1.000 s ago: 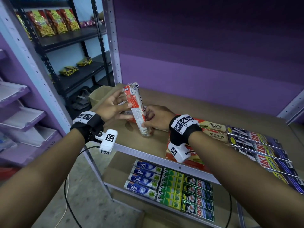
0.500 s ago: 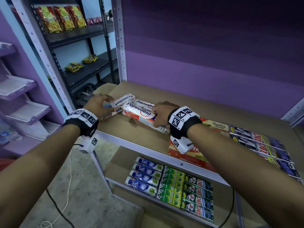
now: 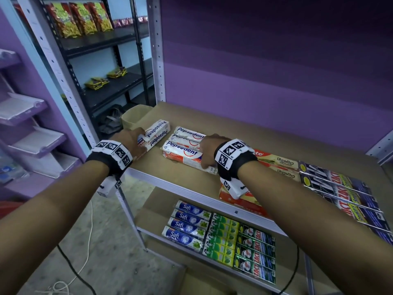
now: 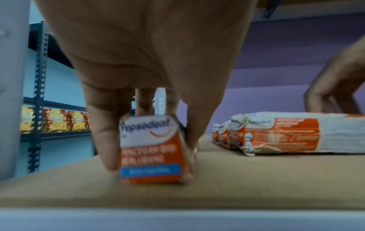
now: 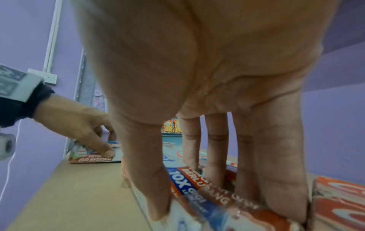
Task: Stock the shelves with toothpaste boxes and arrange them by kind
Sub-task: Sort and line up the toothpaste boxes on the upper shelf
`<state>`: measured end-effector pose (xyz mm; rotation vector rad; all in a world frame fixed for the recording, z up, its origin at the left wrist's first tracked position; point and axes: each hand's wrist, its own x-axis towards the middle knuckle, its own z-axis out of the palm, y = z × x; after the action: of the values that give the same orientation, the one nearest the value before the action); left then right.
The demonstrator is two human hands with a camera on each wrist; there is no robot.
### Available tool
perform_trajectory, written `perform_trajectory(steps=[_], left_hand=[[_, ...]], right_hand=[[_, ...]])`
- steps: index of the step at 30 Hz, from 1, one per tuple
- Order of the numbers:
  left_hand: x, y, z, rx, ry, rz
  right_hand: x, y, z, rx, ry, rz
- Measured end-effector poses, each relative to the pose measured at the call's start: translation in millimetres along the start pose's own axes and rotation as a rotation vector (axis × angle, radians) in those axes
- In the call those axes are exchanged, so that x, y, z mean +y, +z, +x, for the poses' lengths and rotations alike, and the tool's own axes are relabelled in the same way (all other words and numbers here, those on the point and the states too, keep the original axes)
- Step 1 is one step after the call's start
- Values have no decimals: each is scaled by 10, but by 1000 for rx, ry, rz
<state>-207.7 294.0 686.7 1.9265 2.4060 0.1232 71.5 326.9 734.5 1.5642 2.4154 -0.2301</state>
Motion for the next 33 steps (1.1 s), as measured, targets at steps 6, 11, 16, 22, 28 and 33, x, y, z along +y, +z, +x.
perform_trajectory(steps=[6, 11, 16, 22, 28, 33], left_hand=[[304, -62, -328, -76, -49, -6], [582, -162, -535, -247, -45, -201], [815, -242, -711, -387, 52, -217], [565, -380, -465, -50, 38, -235], [127, -233, -198, -191, -154, -312], [168, -203, -276, -170, -134, -339]], right_hand=[[78, -83, 0, -15, -59, 8], [156, -187, -35, -82, -101, -1], [176, -211, -13, -101, -117, 20], [239, -215, 50, -58, -118, 128], [313, -144, 202, -54, -67, 228], [316, -86, 233, -90, -60, 265]])
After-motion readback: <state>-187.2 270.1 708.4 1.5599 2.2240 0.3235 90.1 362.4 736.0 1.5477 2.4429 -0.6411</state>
